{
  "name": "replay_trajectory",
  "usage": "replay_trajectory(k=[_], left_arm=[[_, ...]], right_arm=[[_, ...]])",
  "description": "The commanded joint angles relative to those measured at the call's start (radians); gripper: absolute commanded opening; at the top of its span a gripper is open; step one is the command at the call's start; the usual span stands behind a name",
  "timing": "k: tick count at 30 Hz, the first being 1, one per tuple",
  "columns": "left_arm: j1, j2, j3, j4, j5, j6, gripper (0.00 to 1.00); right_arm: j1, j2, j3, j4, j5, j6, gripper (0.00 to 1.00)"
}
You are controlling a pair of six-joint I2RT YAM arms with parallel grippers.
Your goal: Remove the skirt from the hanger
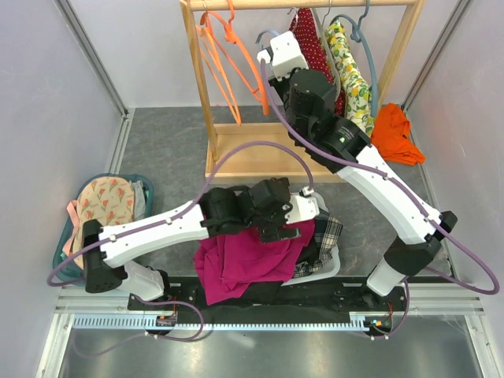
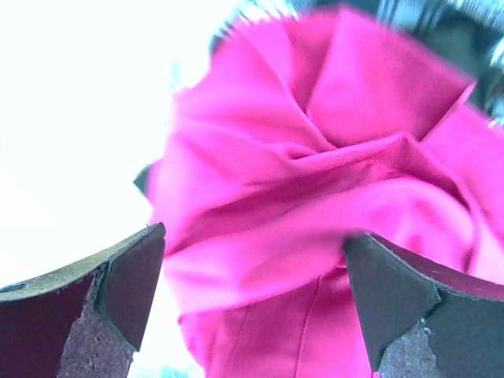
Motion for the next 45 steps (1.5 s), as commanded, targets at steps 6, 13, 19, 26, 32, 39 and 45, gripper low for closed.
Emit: replay_trajectory(k=[6, 13, 19, 26, 32, 39, 45], left_arm=[[0.005, -0.065, 0.34, -0.065, 0.024, -0.009, 0.99], [0.013, -0.071, 0.621, -0.15, 0.058, 0.017, 0.99], [0.021, -0.109, 0.832, -0.202, 0.042, 0.078, 0.99], [0.051, -0.184, 0.988, -0.205, -0.04, 0.146, 0.99], [0.065, -0.238, 1.08, -0.159, -0.12, 0.195, 0.99], [0.088, -0.287, 1.071, -0.136, -0.131, 0.19, 0.99], [0.094, -0.299, 1.064, -0.127, -0.143, 0.192, 0.99]], right_arm=[[-0.119, 0.061, 0.143, 0.186, -0.23, -0.056, 0.0], [-0.173, 0.15, 0.218, 0.246, -0.33, -0.062, 0.0], [-0.179, 0.256, 0.328, 0.285, -0.365, -0.038, 0.0], [-0.185, 0.301, 0.364, 0.279, -0.403, 0.022, 0.0], [-0.187, 0.273, 0.338, 0.208, -0.479, 0.085, 0.0], [-0.185, 0.288, 0.385, 0.084, -0.558, 0.108, 0.0], [-0.187, 0.322, 0.393, 0.075, -0.528, 0.106, 0.0]])
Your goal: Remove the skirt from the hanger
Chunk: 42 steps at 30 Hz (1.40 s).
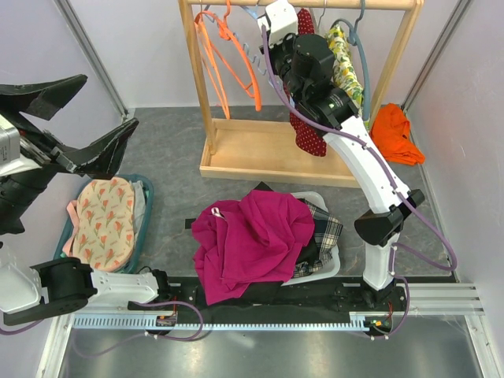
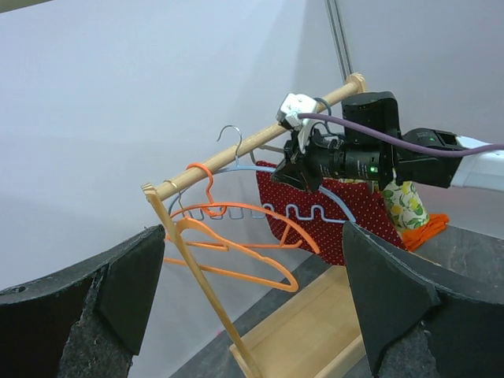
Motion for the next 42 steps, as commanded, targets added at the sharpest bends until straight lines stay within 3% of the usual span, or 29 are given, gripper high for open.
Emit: replay_trajectory(k=[1, 16, 17, 18, 20, 21, 22, 24, 33, 42], left_arm=[[0.011, 0.002, -0.006, 0.019, -0.031, 0.037, 0.99], [0.049, 0.014, -0.058, 0.021, -0.002, -0.006, 0.99], [0.052, 0.014, -0.06, 0.021, 0.001, -0.009, 0.99], [0.057, 0.018, -0.061, 0.021, 0.003, -0.014, 0.99], [0.06, 0.025, -0.076, 0.025, 0.004, -0.02, 0.99], [0.063, 0.026, -0.086, 0.028, 0.004, -0.028, 0.99], [0.063, 0.028, -0.105, 0.03, 0.004, -0.031, 0.99], [0.064, 0.034, -0.13, 0.03, 0.01, -0.037, 0.99], [0.067, 0.061, -0.159, 0.03, 0.029, -0.054, 0.99], [0.084, 0.065, -0.191, 0.028, 0.047, -0.081, 0.99]], right_arm=[[-0.004, 0.024, 0.024, 0.013, -0.013, 0.017, 0.0], [-0.002, -0.124, -0.249, -0.004, -0.016, 0.071, 0.01], [-0.001, -0.155, -0.282, -0.004, -0.024, 0.077, 0.09], [-0.001, -0.17, -0.298, -0.006, -0.034, 0.085, 0.31], [-0.001, -0.221, -0.329, -0.006, -0.027, 0.103, 0.42], [0.001, -0.236, -0.335, -0.004, 0.011, 0.111, 0.56], [-0.002, -0.253, -0.338, -0.003, 0.022, 0.121, 0.63], [-0.008, -0.302, -0.344, -0.003, 0.018, 0.138, 0.72], [-0.069, -0.462, -0.392, 0.092, 0.057, 0.184, 0.7], [-0.171, -0.316, -0.251, 0.013, 0.044, 0.293, 0.69]])
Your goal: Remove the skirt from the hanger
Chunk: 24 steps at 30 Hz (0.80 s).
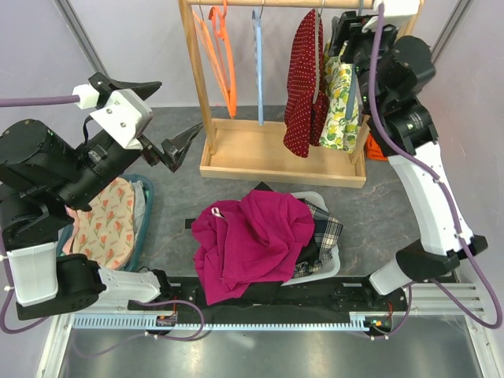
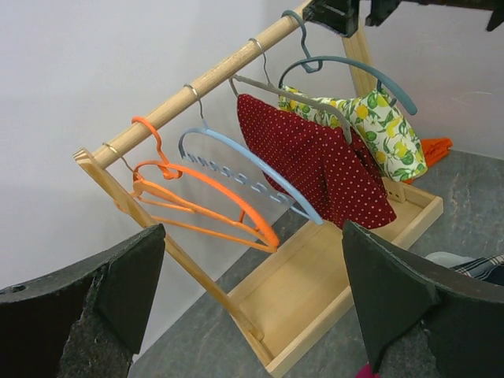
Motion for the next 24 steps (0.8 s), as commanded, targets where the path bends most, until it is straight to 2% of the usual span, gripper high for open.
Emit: replay_trajectory(k=[1, 6, 13, 24], left_arm=[[0.01, -0.008, -0.053, 0.025, 0.021, -0.047, 0.99], [0.01, -0.005, -0.151, 0.023, 0.044, -0.062, 0.99], [0.023, -0.019, -0.142, 0.022, 0.055, -0.068, 0.99], [0.035, -0.023, -0.14, 0.016, 0.069, -0.071, 0.99]], right_arm=[[-0.008, 0.093, 0.029, -0.08, -0.034, 0.078, 0.69], [-0.006, 0.172, 0.095, -0.151, -0.106, 0.138, 0.69], [-0.005, 0.215, 0.131, -0.206, 0.002, 0.127, 0.67], [-0.005, 0.202, 0.092, -0.224, 0.007, 0.078, 0.65]])
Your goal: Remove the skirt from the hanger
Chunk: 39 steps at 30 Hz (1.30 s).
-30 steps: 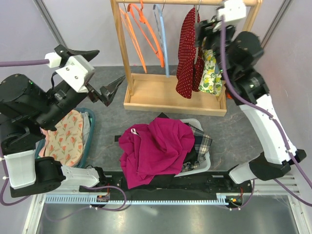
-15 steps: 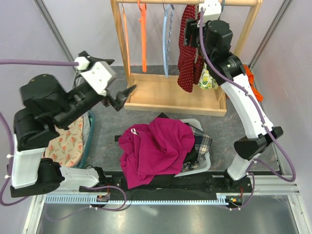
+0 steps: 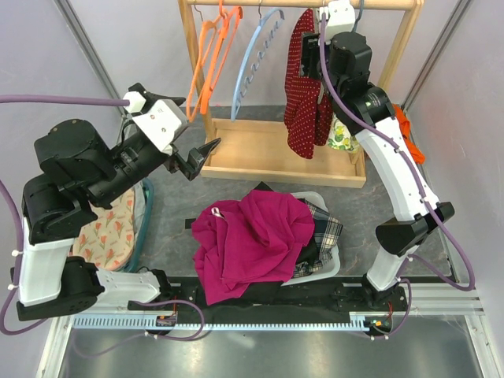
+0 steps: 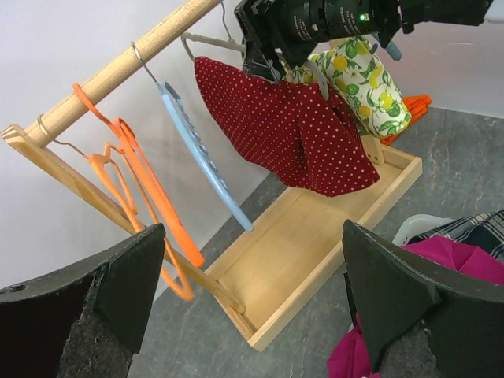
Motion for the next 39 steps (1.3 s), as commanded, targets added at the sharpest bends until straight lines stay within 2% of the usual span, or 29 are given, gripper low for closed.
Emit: replay_trajectory(k=[1, 8, 10, 13, 16, 19, 20, 22, 23, 26, 35, 39], left_arm=[[0.009, -0.002, 0.016, 0.013, 0.018, -0.031, 0.99], [0.019, -0.015, 0.004, 0.01, 0.022, -0.033, 0.99], [0.019, -0.02, 0.001, 0.01, 0.027, -0.033, 0.99], [0.02, -0.018, 0.004, 0.008, 0.028, -0.033, 1.0], [0.022, -0.021, 0.008, 0.007, 0.031, -0.034, 0.99], [0.022, -0.023, 0.005, 0.007, 0.033, -0.034, 1.0], [0.022, -0.023, 0.004, 0.005, 0.033, -0.033, 1.0], [0.023, -0.028, -0.002, 0.007, 0.033, -0.031, 0.99], [0.023, -0.029, -0.004, 0.005, 0.033, -0.031, 0.99], [0.023, -0.031, -0.041, 0.007, 0.034, -0.034, 0.99], [0.025, -0.025, -0.289, 0.05, 0.067, -0.054, 0.99], [0.023, -0.023, -0.306, 0.062, 0.068, -0.05, 0.99]], right_arm=[[-0.001, -0.028, 0.0, 0.002, 0.026, -0.029, 0.65], [-0.001, -0.019, -0.047, -0.002, 0.067, -0.044, 0.56], [-0.001, -0.017, -0.073, -0.008, 0.096, -0.052, 0.56], [-0.002, -0.025, -0.102, -0.008, 0.115, -0.056, 0.61], [-0.001, -0.031, -0.108, -0.008, 0.11, -0.056, 0.59], [-0.003, -0.036, -0.107, -0.006, 0.096, -0.052, 0.49], [-0.002, -0.037, -0.108, -0.005, 0.09, -0.05, 0.39], [-0.001, -0.048, -0.115, 0.008, 0.078, -0.047, 0.27], [-0.001, -0.054, -0.119, 0.014, 0.077, -0.044, 0.15], [0.0, -0.08, -0.145, 0.057, 0.067, -0.044, 0.0], [-0.003, -0.143, -0.081, 0.146, -0.005, 0.003, 0.0], [-0.001, -0.209, -0.062, 0.108, -0.051, 0.063, 0.0]])
